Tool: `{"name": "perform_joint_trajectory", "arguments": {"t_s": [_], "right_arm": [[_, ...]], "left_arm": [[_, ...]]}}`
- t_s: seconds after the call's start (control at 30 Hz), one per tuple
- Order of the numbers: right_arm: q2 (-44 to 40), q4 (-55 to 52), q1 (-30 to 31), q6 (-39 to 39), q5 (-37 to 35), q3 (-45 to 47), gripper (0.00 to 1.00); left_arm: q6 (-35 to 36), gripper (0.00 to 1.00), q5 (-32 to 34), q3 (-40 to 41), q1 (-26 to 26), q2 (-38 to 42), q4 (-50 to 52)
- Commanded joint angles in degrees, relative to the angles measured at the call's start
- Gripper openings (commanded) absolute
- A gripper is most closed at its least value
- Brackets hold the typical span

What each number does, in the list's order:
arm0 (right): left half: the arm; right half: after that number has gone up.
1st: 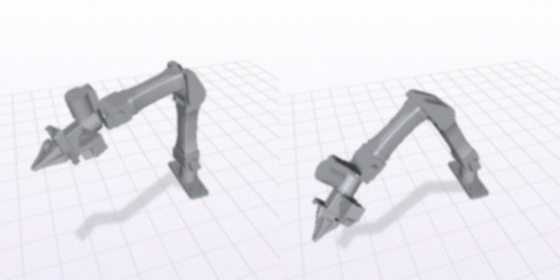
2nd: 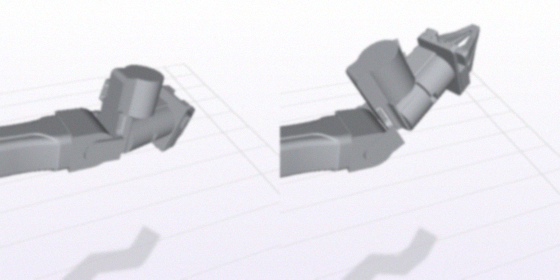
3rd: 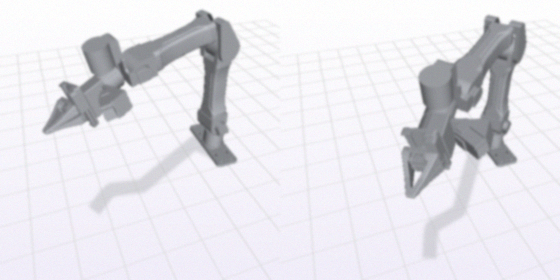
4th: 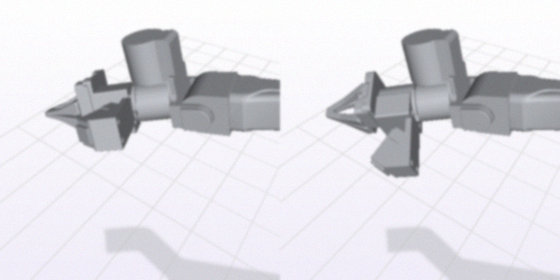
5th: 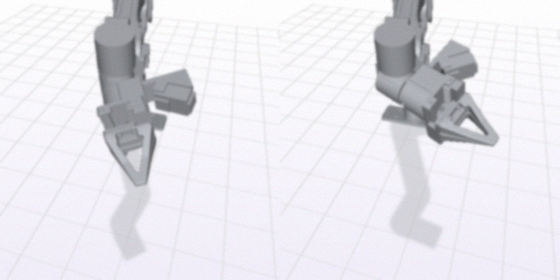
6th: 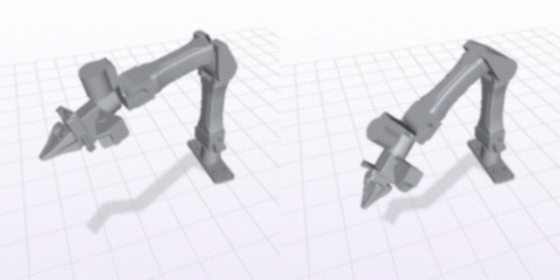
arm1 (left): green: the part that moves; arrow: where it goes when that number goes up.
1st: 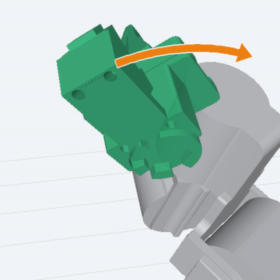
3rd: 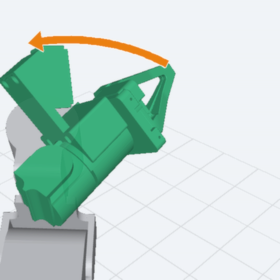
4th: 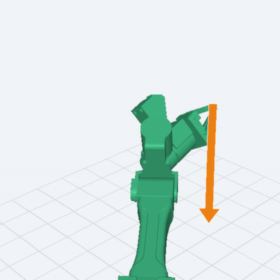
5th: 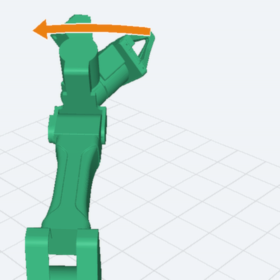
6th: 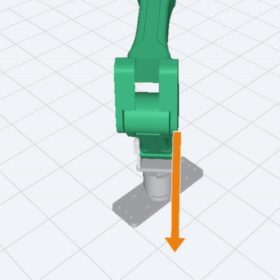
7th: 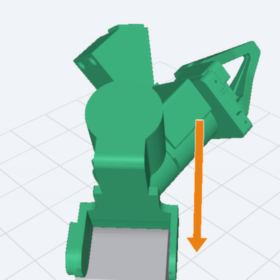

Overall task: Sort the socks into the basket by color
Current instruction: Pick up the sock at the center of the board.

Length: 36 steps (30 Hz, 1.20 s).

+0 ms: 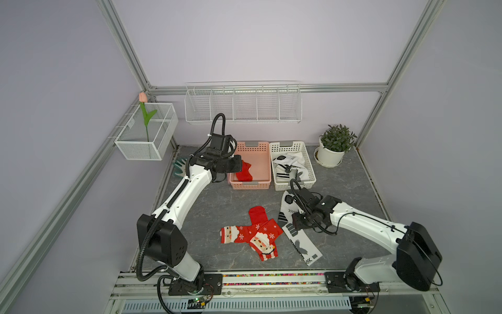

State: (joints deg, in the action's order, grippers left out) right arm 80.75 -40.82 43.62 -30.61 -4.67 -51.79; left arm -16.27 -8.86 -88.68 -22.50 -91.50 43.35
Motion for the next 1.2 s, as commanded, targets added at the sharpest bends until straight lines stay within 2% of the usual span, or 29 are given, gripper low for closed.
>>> {"name": "perform_joint_trajectory", "arguments": {"t_s": [0.0, 0.3, 0.63, 1.17], "right_arm": [[2.4, 3.2, 0.3, 0.3, 0.6, -0.3, 0.58], [9.3, 5.0, 0.2, 1.4, 2.6, -1.7, 0.58], [10.8, 4.5, -0.8, 3.5, 1.6, -2.8, 0.58], [14.9, 6.1, -2.2, 4.1, 4.5, -2.5, 0.58]], "left_arm": [[-0.4, 0.16, 0.3, 0.6, 0.3, 1.0, 0.0], [-0.3, 0.16, 0.5, 0.6, 0.3, 1.2, 0.1], [-0.2, 0.16, 0.4, 0.5, 0.3, 1.0, 0.2], [-0.2, 0.16, 0.3, 0.5, 0.3, 1.0, 0.2]]}}
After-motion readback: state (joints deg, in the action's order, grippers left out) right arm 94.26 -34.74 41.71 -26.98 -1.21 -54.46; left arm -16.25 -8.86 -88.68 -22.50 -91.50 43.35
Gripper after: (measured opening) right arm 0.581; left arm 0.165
